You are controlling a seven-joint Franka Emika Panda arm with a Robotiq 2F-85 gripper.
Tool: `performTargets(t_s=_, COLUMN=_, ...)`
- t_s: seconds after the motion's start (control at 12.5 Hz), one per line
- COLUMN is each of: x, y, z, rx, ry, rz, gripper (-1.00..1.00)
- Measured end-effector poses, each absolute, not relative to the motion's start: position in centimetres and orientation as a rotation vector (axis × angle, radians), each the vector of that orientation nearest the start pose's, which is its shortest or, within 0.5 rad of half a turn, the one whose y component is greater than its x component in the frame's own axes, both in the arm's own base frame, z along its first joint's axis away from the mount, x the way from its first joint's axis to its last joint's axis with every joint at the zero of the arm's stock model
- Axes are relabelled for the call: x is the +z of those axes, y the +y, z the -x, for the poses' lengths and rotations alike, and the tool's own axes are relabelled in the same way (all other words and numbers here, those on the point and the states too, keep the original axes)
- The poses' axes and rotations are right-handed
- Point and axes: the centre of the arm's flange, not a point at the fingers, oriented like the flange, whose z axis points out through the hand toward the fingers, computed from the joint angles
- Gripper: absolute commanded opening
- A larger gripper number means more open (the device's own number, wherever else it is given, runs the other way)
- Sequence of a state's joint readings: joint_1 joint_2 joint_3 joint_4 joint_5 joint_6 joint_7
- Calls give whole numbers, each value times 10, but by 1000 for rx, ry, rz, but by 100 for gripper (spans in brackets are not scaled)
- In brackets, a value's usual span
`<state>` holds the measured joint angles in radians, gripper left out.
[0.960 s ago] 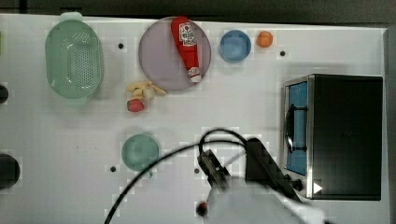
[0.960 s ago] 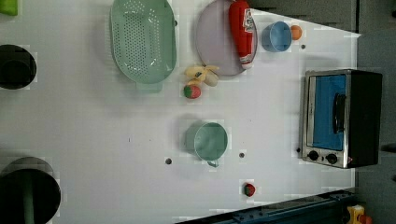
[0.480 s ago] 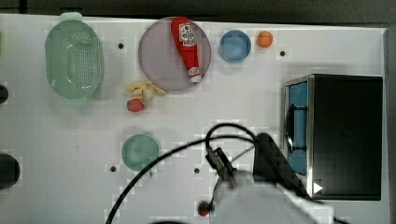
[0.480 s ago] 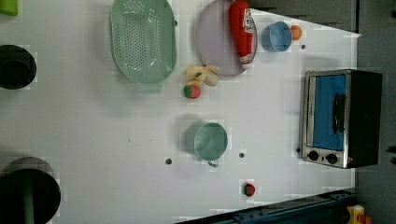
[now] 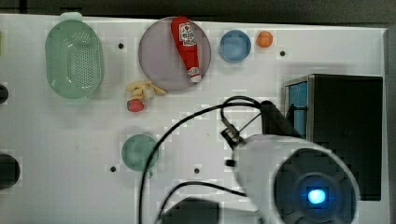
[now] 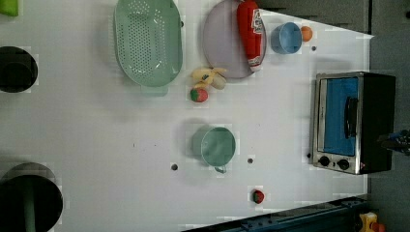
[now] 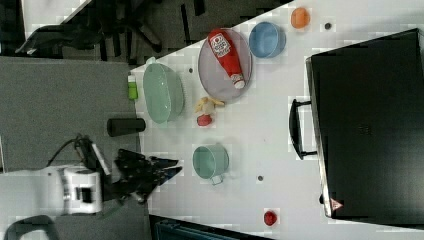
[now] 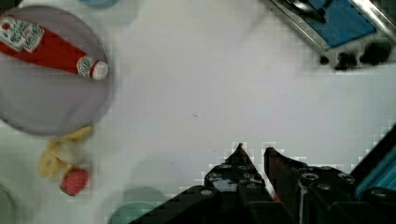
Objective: Flap open oven.
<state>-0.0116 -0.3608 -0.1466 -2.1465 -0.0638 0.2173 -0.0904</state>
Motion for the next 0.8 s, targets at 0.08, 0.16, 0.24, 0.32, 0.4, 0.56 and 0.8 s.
performTargets(t_s=0.08, x=539, y=-98, z=-441, rx=0, ry=1164, rz=2919, gripper=-65)
performTargets(t_s=0.16, x=528, y=-117, z=-442, rx=0, ry=1058, rz=2952, gripper=-65)
performTargets(t_s=0.24, x=516, y=-137, z=-442, rx=-6, ry=955, rz=2984, gripper=-65)
performTargets(t_s=0.32, x=505, y=-155, z=-441, rx=-4, ry=848, rz=3019, gripper=-65)
performTargets(t_s=0.4, x=493, y=-173, z=-444, rx=-23, ry=734, rz=3055, gripper=-65)
performTargets(t_s=0.56, x=469, y=-204, z=-454, rx=-75, ry=550, rz=3120, gripper=-65)
performTargets(t_s=0.8, x=433, y=-230, z=-463, rx=-105, ry=345, rz=3205, gripper=-65)
